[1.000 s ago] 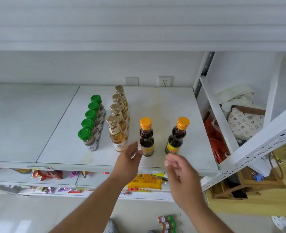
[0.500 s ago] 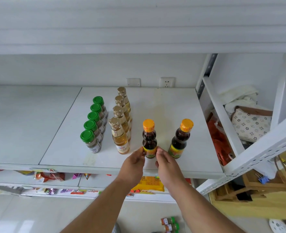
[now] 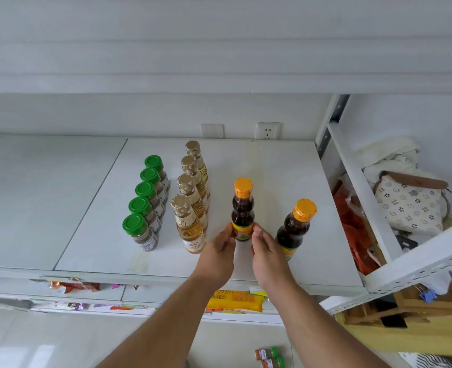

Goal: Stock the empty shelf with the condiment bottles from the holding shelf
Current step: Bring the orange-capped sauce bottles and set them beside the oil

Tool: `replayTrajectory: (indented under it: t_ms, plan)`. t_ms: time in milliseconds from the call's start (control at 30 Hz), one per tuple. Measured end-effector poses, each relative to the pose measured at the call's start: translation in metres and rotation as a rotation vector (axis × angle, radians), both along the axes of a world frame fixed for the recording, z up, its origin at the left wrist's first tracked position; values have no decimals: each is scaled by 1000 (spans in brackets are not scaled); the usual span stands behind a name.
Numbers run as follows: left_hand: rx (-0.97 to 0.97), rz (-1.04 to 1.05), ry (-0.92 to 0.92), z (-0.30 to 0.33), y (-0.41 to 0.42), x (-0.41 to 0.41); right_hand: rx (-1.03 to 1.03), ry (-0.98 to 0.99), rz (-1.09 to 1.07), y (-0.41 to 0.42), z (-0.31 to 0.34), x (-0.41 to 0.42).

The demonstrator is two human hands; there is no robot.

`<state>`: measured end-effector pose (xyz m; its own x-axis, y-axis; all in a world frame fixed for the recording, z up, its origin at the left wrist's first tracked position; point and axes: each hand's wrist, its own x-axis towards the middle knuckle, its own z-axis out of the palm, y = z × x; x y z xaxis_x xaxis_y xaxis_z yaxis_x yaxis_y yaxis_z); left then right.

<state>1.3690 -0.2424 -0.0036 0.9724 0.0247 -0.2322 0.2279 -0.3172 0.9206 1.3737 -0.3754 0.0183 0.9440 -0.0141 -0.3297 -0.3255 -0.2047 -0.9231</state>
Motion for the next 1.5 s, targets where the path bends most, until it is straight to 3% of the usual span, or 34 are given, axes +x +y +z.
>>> replayTrajectory:
  t_ms: [433,833,1000,1133,1200,1500]
  plan:
    - [95,25,-110,3,3,26,-84,-33,-5,11,-6,26]
    - [127,35,-51,0,4,30,-91,-30,32,14,4,24]
    - [77,119,24,1,-11,-6,-3,4,95,-17,8,-25]
    - [-5,36,114,3,-35,-35,-6,-2,-238,-64,-6,-66]
    - [-6,-23,111,5,-45,-34,-57,27,-305,-81,-10,-62]
    - [17,-148,46,10,-69,-17,-112,-15,11,-82,12,-26]
